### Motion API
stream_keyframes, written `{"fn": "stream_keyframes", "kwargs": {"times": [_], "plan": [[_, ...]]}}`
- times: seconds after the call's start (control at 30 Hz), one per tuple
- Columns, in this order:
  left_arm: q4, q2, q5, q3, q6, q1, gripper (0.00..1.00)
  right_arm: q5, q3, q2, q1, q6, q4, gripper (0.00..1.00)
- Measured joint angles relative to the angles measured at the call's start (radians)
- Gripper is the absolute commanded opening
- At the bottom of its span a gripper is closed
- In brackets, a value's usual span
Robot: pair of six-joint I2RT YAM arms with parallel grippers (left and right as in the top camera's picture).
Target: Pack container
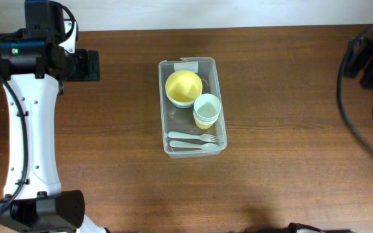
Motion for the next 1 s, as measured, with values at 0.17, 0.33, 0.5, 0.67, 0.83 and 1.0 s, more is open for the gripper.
{"fn": "stream_keyframes", "kwargs": {"times": [0.17, 0.33, 0.5, 0.67, 0.83, 1.0], "plan": [[0.000, 0.000, 0.001, 0.000, 0.000, 0.000, 1.00, 0.011, -0.391, -0.291, 0.037, -0.099, 0.290, 0.99], [-0.001, 0.000, 0.002, 0.000, 0.000, 0.000, 1.00, 0.019, -0.743, -0.481, 0.039, -0.128, 0.360, 0.99], [-0.001, 0.000, 0.001, 0.000, 0.000, 0.000, 1.00, 0.023, -1.110, -0.692, 0.040, -0.137, 0.481, 0.99], [0.000, 0.000, 0.001, 0.000, 0.000, 0.000, 1.00, 0.023, -1.406, -0.913, 0.040, -0.139, 0.572, 0.99], [-0.001, 0.000, 0.000, 0.000, 0.000, 0.000, 1.00, 0.023, -1.590, -1.080, 0.040, -0.139, 0.595, 0.99], [-0.001, 0.000, 0.001, 0.000, 0.000, 0.000, 1.00, 0.022, -1.710, -1.235, 0.040, -0.139, 0.602, 0.99]]}}
